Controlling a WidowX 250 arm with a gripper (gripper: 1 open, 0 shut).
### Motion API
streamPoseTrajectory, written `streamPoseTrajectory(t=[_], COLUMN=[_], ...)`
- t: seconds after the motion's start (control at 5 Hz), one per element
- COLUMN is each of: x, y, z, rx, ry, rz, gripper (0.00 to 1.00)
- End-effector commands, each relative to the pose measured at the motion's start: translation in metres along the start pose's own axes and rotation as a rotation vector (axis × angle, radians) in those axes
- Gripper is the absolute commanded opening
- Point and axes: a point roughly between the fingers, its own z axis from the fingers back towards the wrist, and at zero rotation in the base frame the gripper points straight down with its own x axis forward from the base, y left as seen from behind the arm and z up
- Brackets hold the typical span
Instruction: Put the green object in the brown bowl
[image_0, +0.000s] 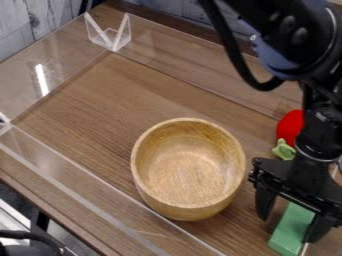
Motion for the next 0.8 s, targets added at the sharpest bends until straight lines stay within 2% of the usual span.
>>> streamPoseTrajectory(t=[0.0, 0.2, 0.6], x=[-0.0009, -0.0022, -0.0056], y=[-0.0051, -0.0066, -0.01], z=[0.0078, 0.0011, 0.0077], rx=[-0.029, -0.027, -0.024], ry=[-0.053, -0.061, -0.085], rz=[-0.069, -0.121, -0.087], gripper=[1.0, 1.0, 1.0])
